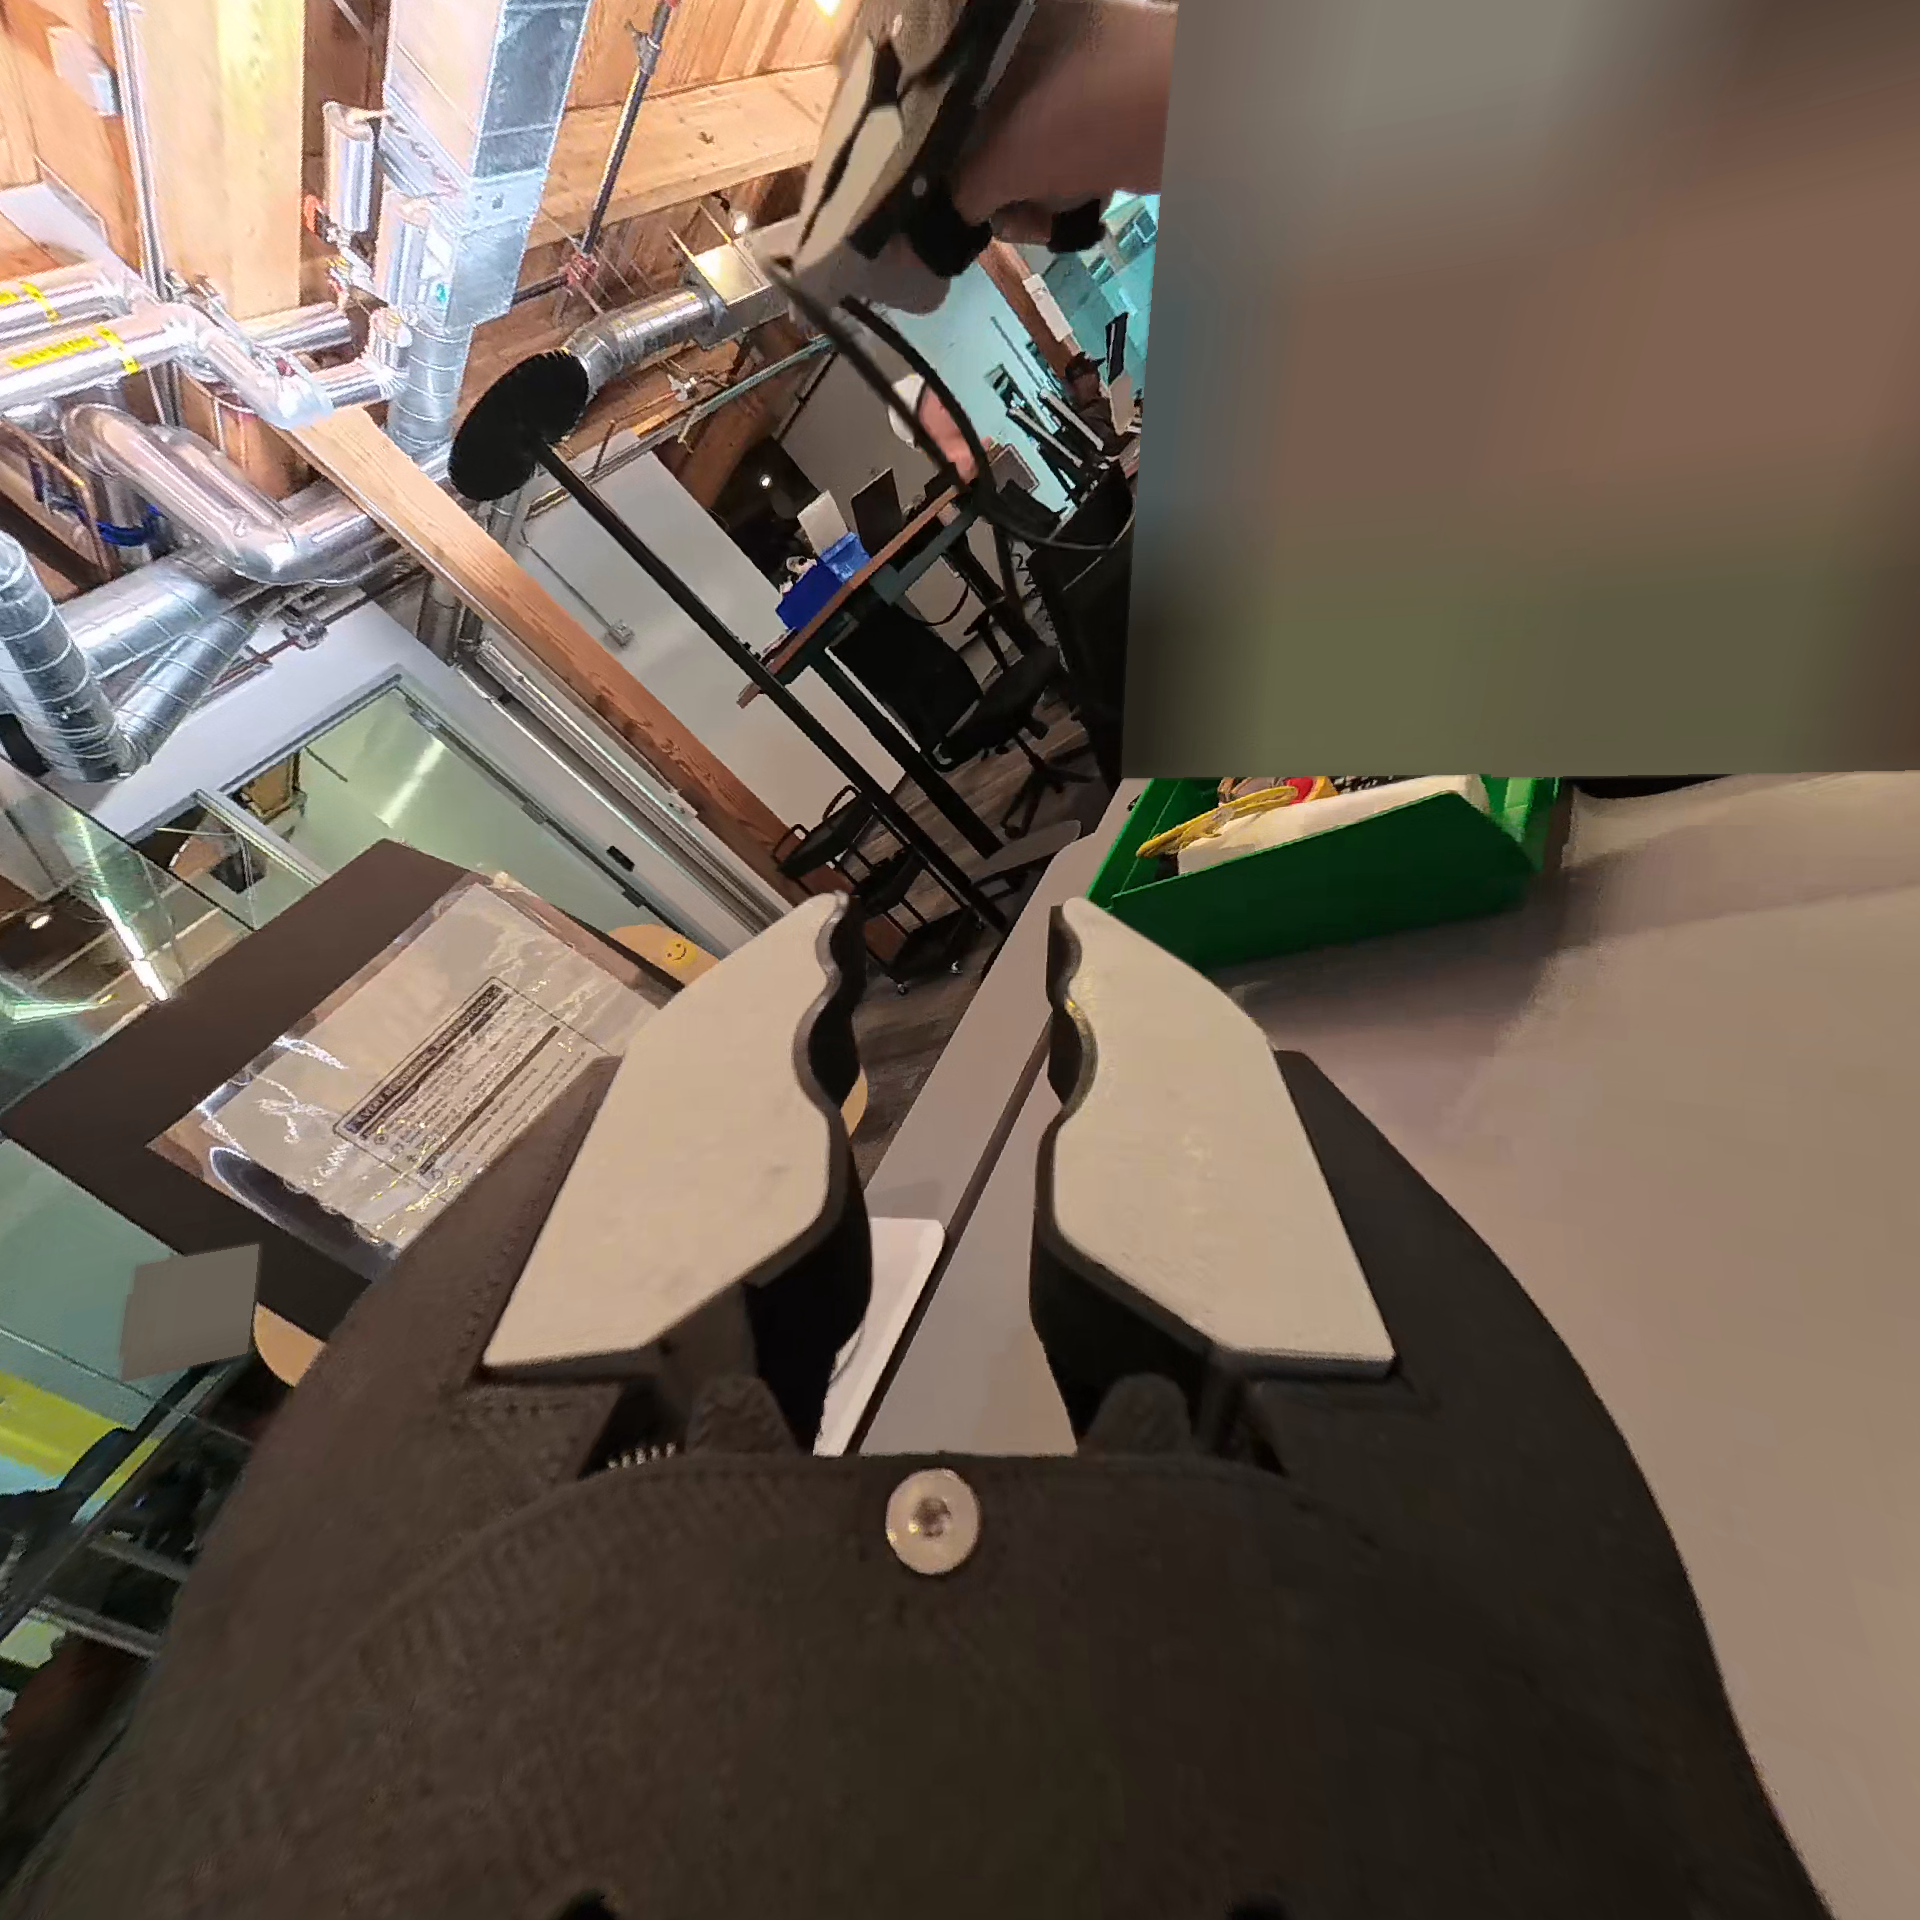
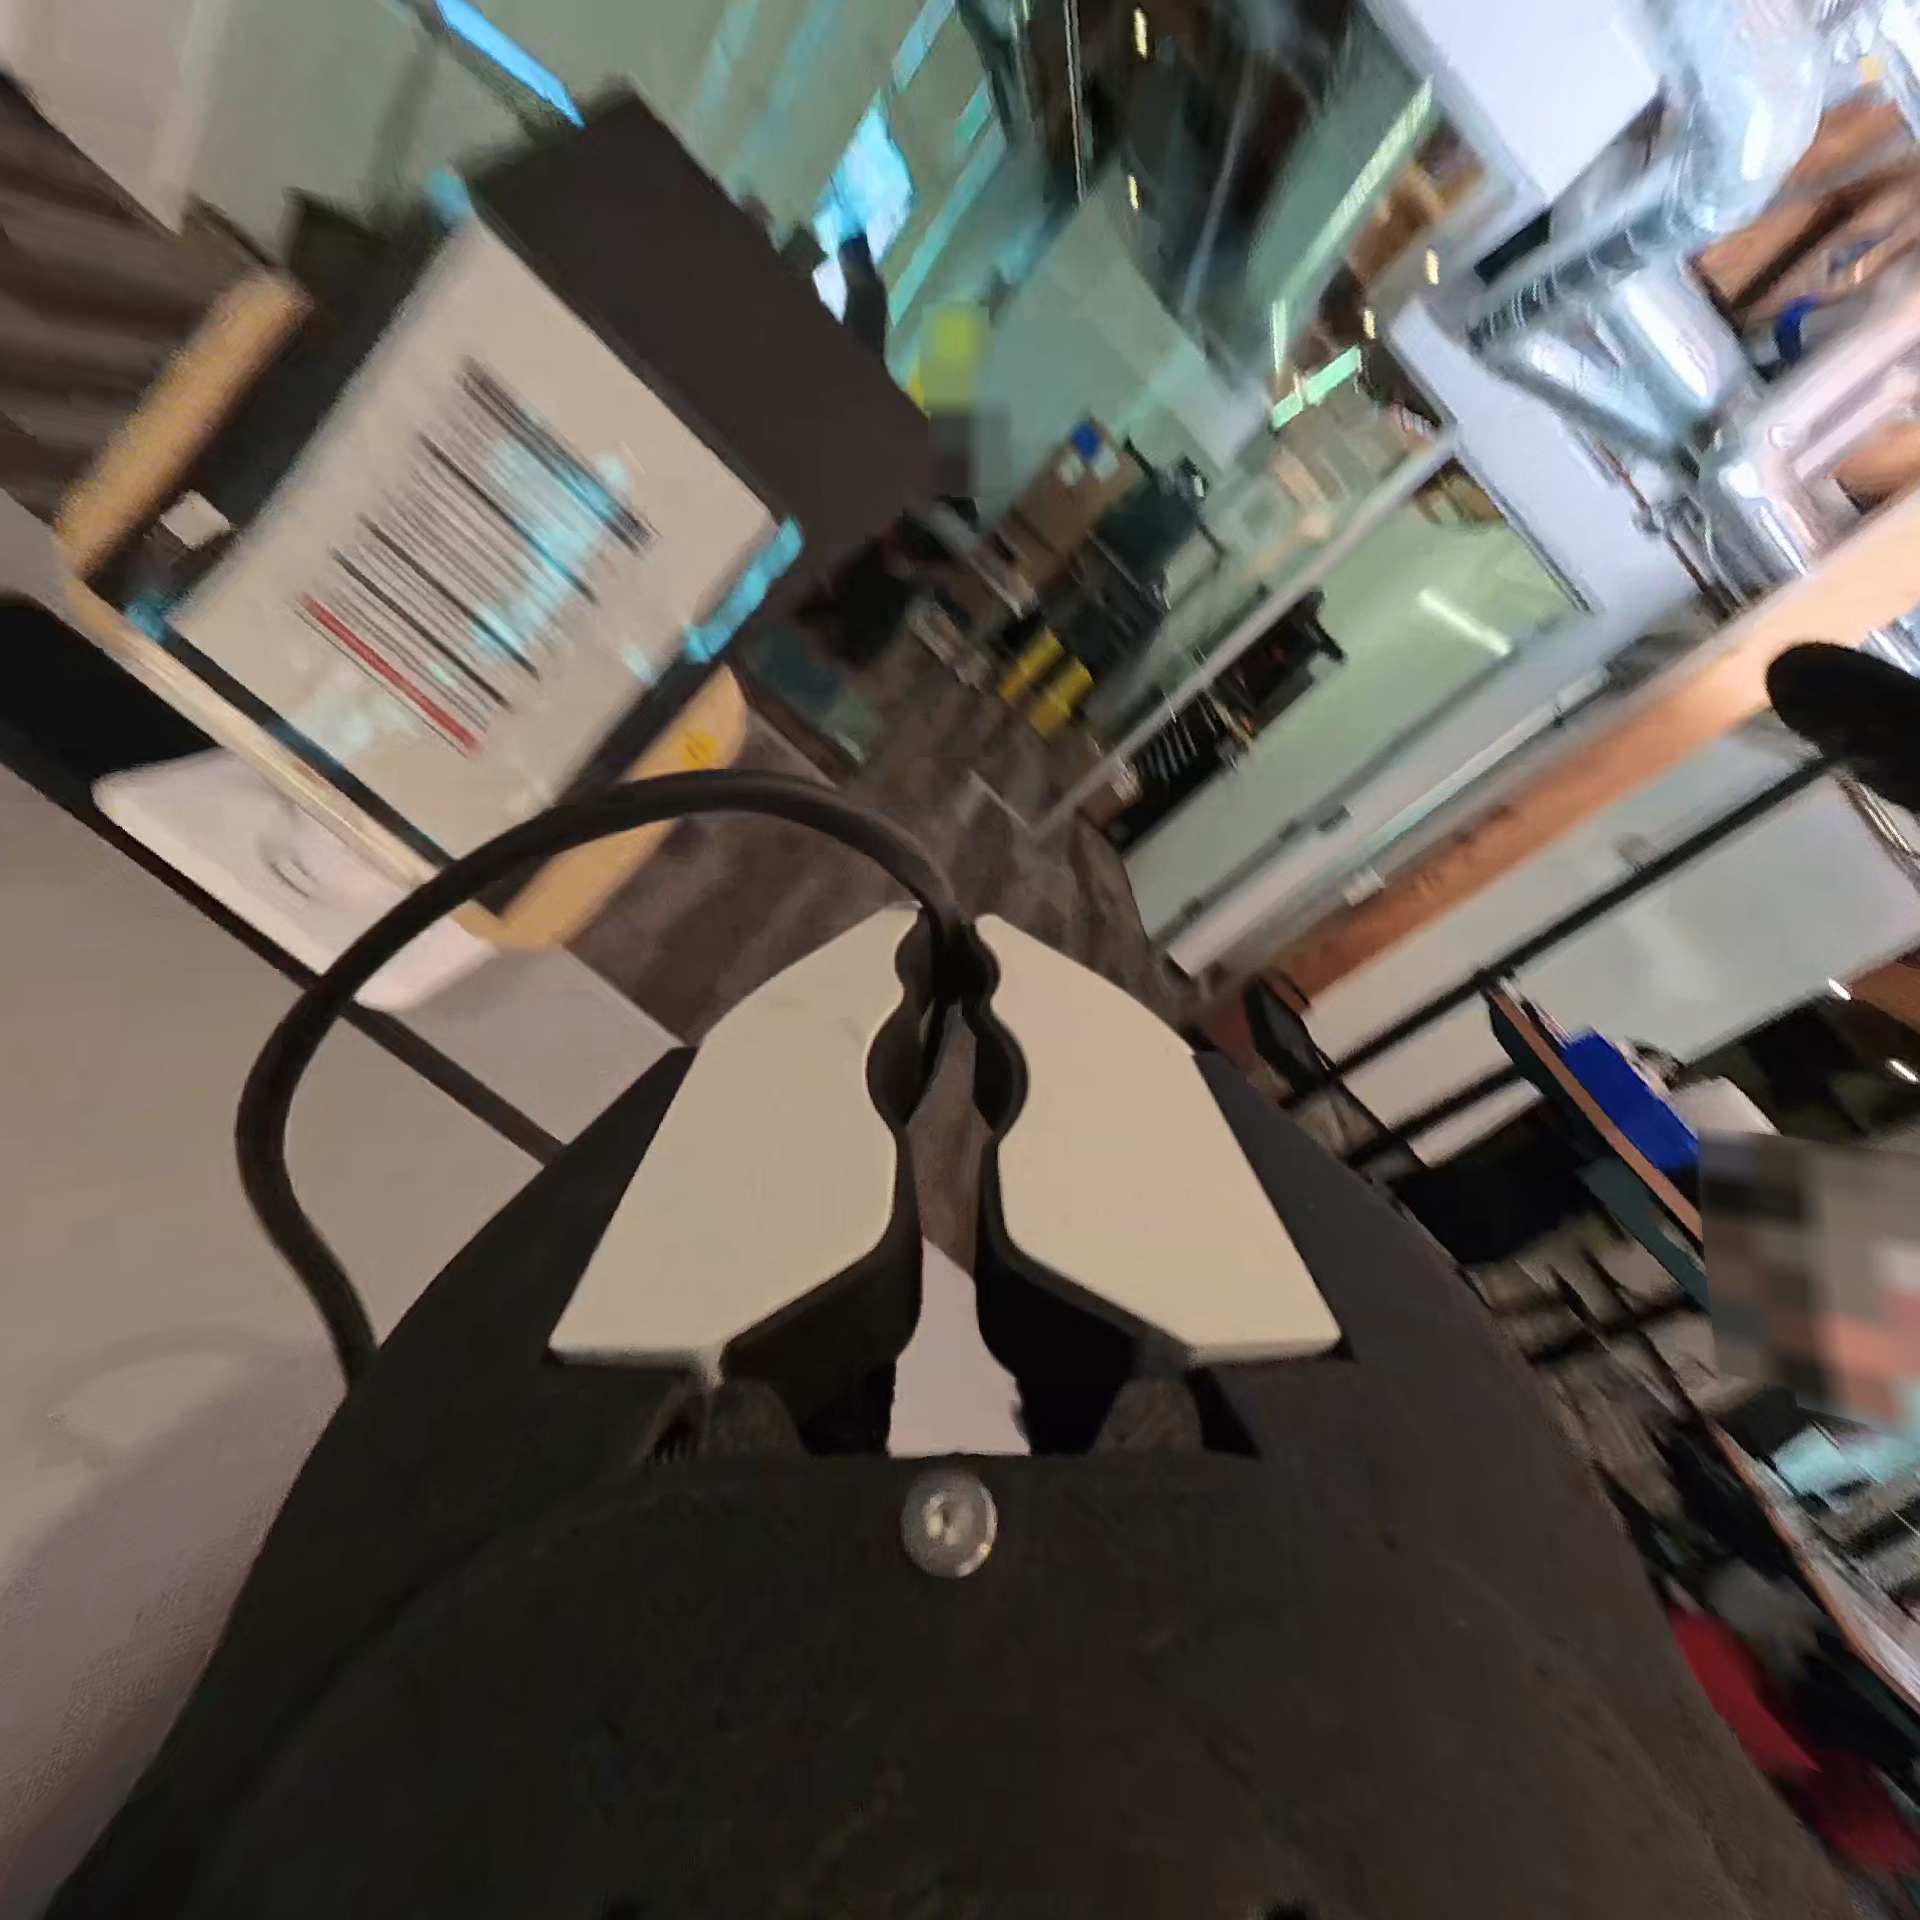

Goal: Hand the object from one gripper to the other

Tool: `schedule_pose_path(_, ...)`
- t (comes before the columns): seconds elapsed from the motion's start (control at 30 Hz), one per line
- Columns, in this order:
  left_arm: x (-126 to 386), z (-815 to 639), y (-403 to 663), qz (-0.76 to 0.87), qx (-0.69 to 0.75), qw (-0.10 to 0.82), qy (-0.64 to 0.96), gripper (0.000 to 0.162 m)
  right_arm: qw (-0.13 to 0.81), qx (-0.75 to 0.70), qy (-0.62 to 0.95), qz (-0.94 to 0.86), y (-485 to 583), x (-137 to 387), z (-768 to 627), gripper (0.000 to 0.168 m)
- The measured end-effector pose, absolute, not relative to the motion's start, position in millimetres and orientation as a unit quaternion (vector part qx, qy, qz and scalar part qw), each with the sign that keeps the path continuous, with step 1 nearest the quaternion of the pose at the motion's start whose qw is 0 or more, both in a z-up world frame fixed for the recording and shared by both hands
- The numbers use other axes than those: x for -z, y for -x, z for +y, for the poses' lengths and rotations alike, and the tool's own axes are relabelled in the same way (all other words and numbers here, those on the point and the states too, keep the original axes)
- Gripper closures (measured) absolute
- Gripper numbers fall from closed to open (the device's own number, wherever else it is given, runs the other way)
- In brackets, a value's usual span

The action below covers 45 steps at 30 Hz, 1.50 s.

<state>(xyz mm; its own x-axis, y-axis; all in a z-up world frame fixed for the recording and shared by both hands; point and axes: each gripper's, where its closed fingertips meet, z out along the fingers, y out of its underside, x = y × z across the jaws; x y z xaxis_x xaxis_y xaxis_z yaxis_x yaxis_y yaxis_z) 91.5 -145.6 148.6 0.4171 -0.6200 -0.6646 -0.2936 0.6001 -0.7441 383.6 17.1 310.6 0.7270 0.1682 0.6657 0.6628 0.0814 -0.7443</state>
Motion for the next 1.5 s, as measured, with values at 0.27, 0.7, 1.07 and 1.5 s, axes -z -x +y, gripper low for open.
schedule_pose_path(0.27, -147, -150, -98, 0.534, 0.117, 0.719, 0.430, 0.131, 0.520, 0.310, 0.730, -0.316, -485, -259, 41, 0.163)
schedule_pose_path(0.7, -140, -144, -107, 0.542, 0.110, 0.708, 0.439, 0.135, 0.489, 0.379, 0.731, -0.287, -522, -267, -6, 0.164)
schedule_pose_path(1.07, -124, -136, -123, 0.562, 0.087, 0.687, 0.453, 0.135, 0.516, 0.304, 0.762, -0.246, -555, -247, -29, 0.163)
schedule_pose_path(1.5, -107, -126, -135, 0.581, 0.078, 0.663, 0.465, 0.136, 0.444, 0.264, 0.811, -0.274, -551, -154, 30, 0.163)
